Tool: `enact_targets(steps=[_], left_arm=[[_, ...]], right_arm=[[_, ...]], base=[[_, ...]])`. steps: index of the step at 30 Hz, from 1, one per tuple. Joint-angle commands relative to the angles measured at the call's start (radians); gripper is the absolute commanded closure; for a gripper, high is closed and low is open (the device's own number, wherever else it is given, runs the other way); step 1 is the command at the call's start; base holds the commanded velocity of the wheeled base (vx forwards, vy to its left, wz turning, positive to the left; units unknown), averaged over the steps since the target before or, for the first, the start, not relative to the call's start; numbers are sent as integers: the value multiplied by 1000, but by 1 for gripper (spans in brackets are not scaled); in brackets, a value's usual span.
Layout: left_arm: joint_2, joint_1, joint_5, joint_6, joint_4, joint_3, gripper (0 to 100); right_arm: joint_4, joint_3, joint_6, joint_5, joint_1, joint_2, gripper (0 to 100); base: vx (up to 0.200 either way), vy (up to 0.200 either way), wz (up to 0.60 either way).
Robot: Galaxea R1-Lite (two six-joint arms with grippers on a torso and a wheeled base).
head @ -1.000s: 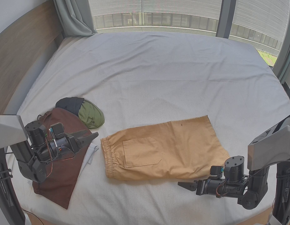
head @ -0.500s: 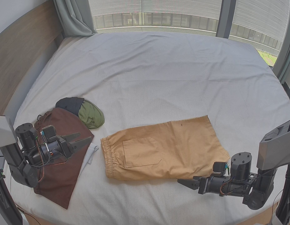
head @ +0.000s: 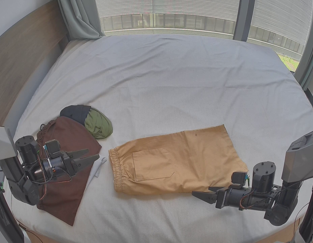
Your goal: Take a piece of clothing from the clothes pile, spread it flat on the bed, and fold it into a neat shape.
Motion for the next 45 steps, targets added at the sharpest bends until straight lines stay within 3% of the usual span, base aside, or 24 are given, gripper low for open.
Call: enact_targets(steps=[1, 7, 12, 21, 30, 40, 45], left_arm=[[71, -4, 1, -3, -1, -5, 0], [145, -10, 1, -7, -1, -23, 0], [239, -33, 47, -27, -1, -71, 0], [259, -56, 87, -188, -1, -94, 0], [354, -68, 122, -191, -2, -139, 0], [455, -151, 262, -208, -1, -204, 0], [452, -182, 263, -323, -2, -220, 0]], right_arm=[[-1, -2, -1, 1, -3, -9, 0], [-1, -5, -1, 1, -7, -7, 0], [-1, -6, -1, 1, -8, -1, 0], [-1, -6, -1, 1, -10, 3, 0], [-1, -6, -1, 4, -10, 7, 0], [-1, -6, -3, 8, -14, 20, 0], [-1, -8, -3, 8, -13, 20, 0]], base=[[0, 0, 0], [0, 0, 0], [0, 0, 0], [0, 0, 0], [0, 0, 0], [0, 0, 0], [0, 0, 0]])
